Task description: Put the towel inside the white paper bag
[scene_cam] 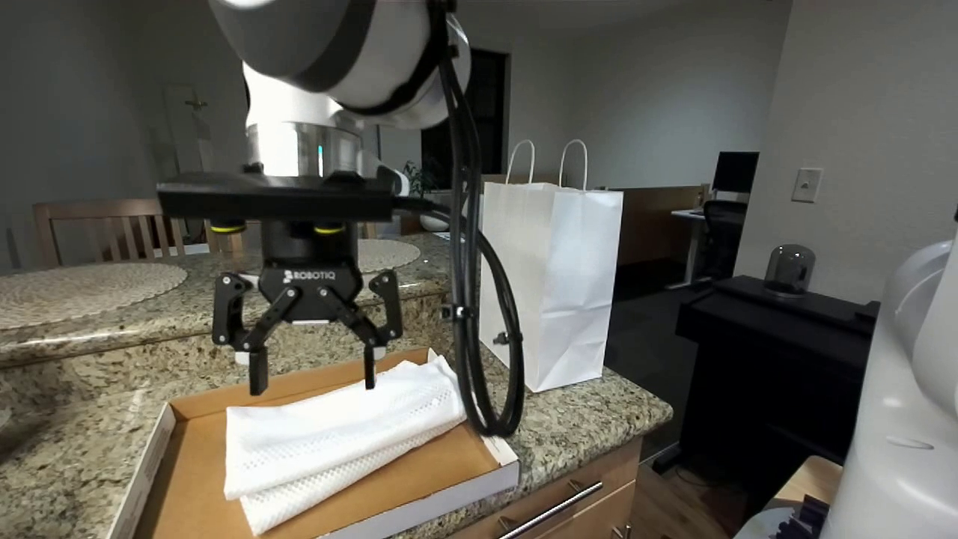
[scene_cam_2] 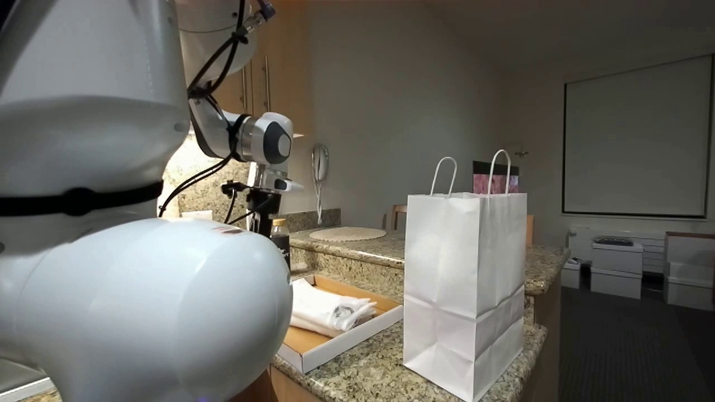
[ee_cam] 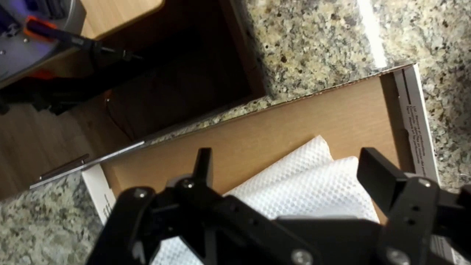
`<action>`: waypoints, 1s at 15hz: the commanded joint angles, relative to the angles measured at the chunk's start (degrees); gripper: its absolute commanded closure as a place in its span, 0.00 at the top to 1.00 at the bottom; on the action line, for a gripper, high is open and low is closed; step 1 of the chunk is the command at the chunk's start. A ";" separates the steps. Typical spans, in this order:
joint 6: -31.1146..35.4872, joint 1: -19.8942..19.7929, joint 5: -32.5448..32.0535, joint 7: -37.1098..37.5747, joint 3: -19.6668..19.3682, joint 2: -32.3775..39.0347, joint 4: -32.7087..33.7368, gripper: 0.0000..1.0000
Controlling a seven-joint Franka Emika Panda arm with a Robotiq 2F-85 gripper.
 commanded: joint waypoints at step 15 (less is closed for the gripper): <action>22.02 4.22 15.28 14.72 -2.38 -5.69 -20.49 1.00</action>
